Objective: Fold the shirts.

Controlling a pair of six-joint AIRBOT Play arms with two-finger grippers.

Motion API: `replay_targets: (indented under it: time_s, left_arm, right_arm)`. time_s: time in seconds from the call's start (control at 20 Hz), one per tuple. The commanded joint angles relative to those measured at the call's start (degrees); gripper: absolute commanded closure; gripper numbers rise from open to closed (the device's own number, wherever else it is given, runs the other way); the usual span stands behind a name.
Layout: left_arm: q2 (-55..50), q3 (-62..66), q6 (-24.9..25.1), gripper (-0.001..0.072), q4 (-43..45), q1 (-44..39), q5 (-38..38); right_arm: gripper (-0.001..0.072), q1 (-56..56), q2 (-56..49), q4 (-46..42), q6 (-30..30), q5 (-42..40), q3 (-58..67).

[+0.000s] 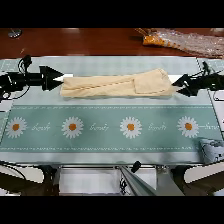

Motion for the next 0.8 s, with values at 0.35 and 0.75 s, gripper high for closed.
replay_targets:
  time_s: [0.35, 0.75]
  left_arm:
    - [0.24, 0.04, 0.07, 0.0127, -0.04, -3.5, -0.98]
    - [7.52, 0.04, 0.07, 0.0689, -0.09, -11.32, -0.09]
  right_arm:
    - [0.0694, 10.29, -4.5, 10.43, -0.5, -5.99, 0.02]
    - [0.0695, 12.7, 14.12, 3.61, -3.41, 5.03, 0.02]
